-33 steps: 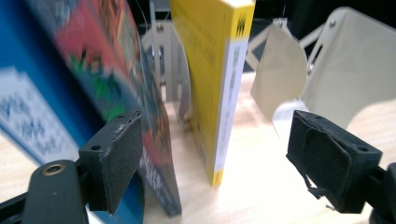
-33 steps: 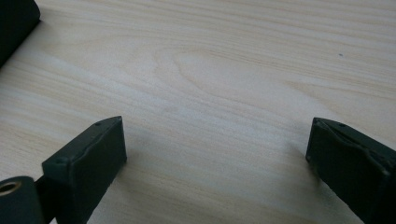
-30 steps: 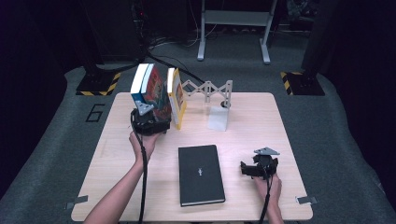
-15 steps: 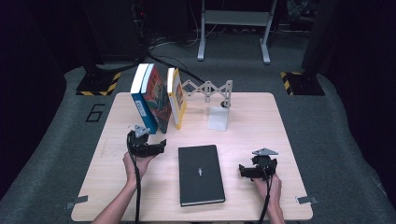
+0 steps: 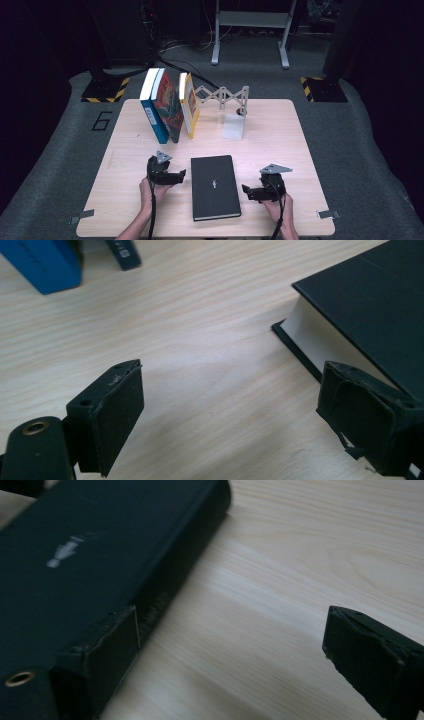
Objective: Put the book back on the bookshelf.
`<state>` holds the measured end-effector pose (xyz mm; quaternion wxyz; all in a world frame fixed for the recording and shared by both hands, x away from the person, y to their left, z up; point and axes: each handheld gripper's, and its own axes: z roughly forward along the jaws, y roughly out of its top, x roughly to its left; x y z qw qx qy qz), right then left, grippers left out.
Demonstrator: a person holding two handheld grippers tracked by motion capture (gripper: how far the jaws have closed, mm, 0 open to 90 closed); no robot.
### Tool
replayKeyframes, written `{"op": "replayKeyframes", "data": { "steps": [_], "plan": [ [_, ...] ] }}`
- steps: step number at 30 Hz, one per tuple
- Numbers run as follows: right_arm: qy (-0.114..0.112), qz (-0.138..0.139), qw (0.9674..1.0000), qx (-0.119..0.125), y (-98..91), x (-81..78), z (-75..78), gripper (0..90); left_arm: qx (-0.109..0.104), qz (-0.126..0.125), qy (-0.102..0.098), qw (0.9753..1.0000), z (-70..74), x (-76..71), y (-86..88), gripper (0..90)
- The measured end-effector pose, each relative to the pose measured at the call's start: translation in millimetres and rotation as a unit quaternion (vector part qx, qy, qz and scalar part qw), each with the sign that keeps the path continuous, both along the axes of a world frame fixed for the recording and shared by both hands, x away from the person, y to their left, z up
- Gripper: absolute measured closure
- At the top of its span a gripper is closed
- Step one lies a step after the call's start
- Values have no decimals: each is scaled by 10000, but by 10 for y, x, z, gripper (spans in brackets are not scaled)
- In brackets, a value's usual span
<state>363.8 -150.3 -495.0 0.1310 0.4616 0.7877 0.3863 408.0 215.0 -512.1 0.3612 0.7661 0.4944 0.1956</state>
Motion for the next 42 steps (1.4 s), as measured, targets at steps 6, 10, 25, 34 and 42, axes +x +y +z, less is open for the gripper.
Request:
{"op": "replayKeyframes", "data": {
  "steps": [6, 10, 25, 34, 42],
  "plan": [
    [87, 497, 9987, 11, 299, -17, 34, 149, 122, -140, 86, 9998, -52, 13, -99, 114],
    [188, 705, 9973, -37, 405, 27, 13, 238, 270, -197, 111, 9994, -84, 28, -174, 121],
    [377, 851, 9949, 395, 360, -31, 2, 457, 324, -206, 207, 9991, -103, 194, -352, 147],
    [297, 662, 9967, 364, 327, -104, 2, 449, 426, -335, 236, 9983, -95, 350, -493, 156],
    [178, 294, 9990, 297, 342, -203, 5, 439, 475, -488, 230, 9974, -84, 486, -600, 169]
  ]
}}
